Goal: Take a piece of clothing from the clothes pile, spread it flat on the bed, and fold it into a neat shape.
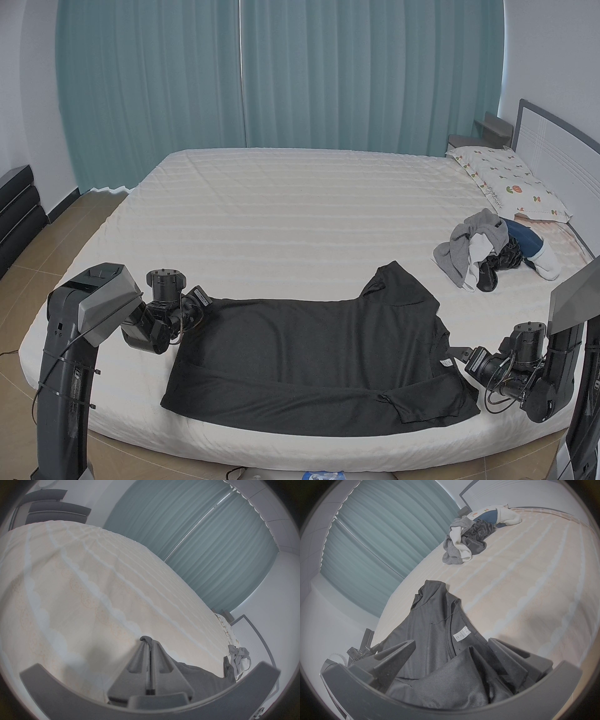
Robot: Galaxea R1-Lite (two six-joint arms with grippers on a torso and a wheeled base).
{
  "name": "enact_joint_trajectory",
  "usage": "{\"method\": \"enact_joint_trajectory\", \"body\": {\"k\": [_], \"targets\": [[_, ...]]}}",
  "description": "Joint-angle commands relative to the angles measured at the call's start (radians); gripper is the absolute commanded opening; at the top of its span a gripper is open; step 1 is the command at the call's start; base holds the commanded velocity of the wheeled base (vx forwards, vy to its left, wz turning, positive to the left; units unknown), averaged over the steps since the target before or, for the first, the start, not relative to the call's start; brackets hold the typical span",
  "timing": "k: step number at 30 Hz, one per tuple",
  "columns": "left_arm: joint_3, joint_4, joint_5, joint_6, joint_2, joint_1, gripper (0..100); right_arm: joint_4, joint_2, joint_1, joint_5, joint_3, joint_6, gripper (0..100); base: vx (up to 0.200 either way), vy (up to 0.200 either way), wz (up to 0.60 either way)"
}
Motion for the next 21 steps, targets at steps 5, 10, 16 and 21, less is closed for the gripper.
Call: {"method": "enact_joint_trajectory", "body": {"k": [5,10,16,21], "targets": [[0.036,-0.063,-0.002,-0.004,-0.012,0.004,0,-0.009,-0.066,0.010,-0.012,-0.019,0.005,100,0.000,0.000,0.00],[0.040,-0.072,-0.005,-0.007,-0.014,0.007,0,0.000,-0.101,0.082,-0.027,-0.075,0.002,100,0.000,0.000,0.00],[0.045,-0.072,-0.006,-0.024,-0.015,0.010,0,0.154,-0.075,0.090,-0.040,-0.281,-0.041,100,0.000,0.000,0.00],[0.046,-0.072,-0.006,-0.034,-0.017,0.010,0,0.413,0.014,0.050,-0.041,-0.586,-0.064,100,0.000,0.000,0.00]]}}
